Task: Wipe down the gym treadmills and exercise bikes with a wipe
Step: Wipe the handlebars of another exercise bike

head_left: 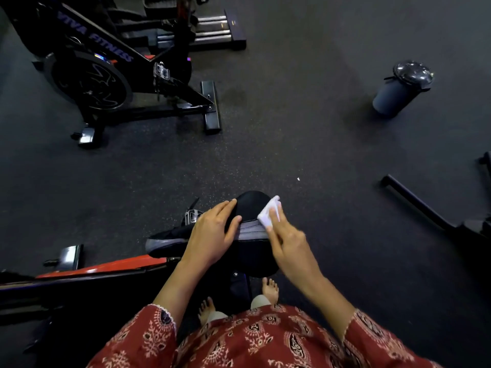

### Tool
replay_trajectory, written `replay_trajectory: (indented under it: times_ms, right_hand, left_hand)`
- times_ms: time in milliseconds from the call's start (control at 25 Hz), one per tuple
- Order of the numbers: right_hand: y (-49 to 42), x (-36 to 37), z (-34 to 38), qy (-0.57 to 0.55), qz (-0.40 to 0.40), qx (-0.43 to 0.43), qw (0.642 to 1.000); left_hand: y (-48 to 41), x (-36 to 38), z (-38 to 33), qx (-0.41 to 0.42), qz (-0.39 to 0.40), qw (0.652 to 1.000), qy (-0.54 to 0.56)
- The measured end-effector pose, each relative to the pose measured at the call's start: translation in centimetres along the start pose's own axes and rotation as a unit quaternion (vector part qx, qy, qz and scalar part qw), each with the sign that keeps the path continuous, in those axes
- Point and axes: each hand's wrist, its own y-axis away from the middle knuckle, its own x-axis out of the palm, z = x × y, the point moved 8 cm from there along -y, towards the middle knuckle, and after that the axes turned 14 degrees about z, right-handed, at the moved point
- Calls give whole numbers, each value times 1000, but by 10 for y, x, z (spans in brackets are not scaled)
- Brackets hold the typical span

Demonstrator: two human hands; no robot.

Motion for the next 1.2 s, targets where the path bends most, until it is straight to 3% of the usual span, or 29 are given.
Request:
replay_trajectory:
  times_ms: [160, 360, 520, 560, 760, 880, 1000, 1200]
  right_hand:
    - [42, 26, 7, 197, 21, -154, 968]
    - [-10, 27, 10, 162, -37, -36, 985]
    - [32, 53, 32, 289, 26, -226, 930]
    - [44, 49, 27, 295, 28, -241, 924]
    - [15, 36, 20, 247, -81, -87, 962]
    - [9, 77, 55, 293, -57, -168, 940]
    - [46, 89, 41, 353, -22, -256, 900]
    - [63, 66, 22, 371, -57, -288, 881]
  left_hand:
    - [7, 3, 0, 15, -1, 1000, -22]
    - [32, 0, 4, 46, -36, 996, -72]
    - [60, -2, 14, 78, -74, 991, -84]
    - [66, -2, 17, 88, -77, 989, -87]
    - [85, 0, 20, 118, -96, 981, -120]
    - [93, 1, 25, 127, -99, 979, -128]
    - [100, 1, 30, 143, -101, 974, -146]
    - [103, 3, 34, 149, -103, 973, -146]
